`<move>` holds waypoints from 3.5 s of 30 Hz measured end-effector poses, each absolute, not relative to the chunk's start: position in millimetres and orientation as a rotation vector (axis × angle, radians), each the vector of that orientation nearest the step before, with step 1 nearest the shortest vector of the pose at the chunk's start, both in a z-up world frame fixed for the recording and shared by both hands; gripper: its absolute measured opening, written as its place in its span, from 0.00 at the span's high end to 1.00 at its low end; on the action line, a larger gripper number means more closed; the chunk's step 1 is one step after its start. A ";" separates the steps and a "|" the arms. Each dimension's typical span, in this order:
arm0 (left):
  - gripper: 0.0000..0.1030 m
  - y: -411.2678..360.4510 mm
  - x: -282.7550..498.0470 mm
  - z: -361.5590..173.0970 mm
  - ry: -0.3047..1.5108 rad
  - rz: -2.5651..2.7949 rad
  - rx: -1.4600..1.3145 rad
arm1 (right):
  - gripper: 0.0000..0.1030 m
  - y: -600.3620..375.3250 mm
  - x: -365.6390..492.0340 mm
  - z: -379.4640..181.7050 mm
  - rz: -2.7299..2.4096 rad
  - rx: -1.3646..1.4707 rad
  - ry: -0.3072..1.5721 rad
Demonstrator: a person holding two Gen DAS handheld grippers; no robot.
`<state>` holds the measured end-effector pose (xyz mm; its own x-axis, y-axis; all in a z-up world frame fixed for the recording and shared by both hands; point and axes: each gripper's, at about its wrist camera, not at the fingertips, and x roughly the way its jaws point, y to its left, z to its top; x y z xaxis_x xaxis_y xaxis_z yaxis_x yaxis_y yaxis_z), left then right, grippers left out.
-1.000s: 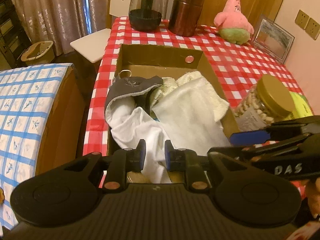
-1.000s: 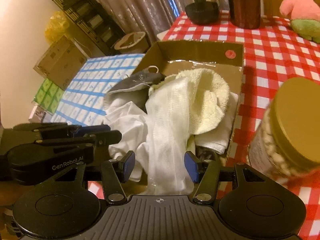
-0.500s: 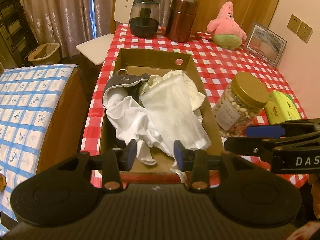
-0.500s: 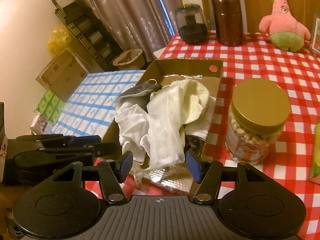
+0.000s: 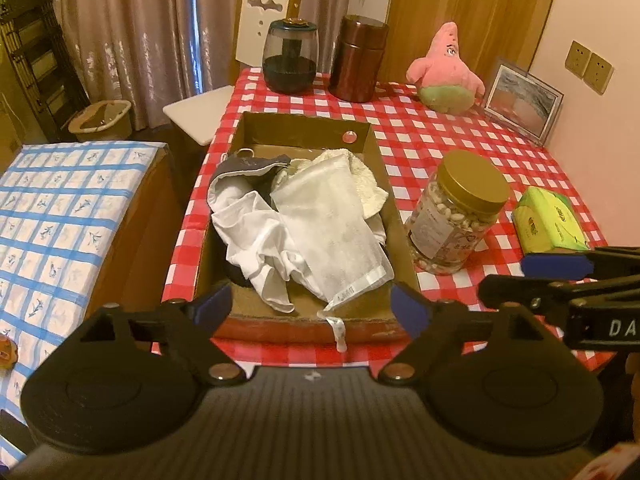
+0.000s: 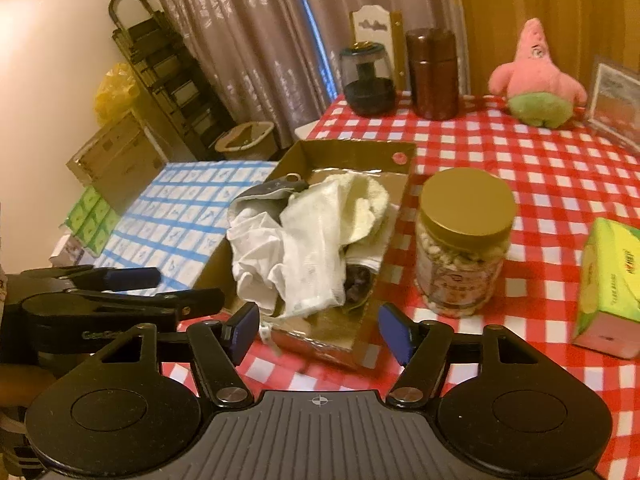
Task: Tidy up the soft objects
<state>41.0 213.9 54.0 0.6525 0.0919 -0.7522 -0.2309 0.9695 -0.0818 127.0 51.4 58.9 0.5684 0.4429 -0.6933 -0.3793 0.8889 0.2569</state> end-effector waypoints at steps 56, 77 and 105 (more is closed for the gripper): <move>0.02 139.4 -85.6 62.8 0.764 0.296 -0.165 | 0.21 5.3 7.9 47.2 0.389 0.048 0.788; 0.02 144.5 -101.0 65.1 0.748 0.326 -0.178 | 0.21 14.3 0.4 50.3 0.394 0.025 0.765; 0.02 142.8 -101.0 66.2 0.748 0.320 -0.173 | 0.21 12.3 2.0 49.3 0.391 0.028 0.761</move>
<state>-101.0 142.8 66.2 0.6875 0.2229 -0.6911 -0.3452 0.9376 -0.0410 2.0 12.3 49.3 0.6561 0.3547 -0.6661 -0.3348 0.9278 0.1643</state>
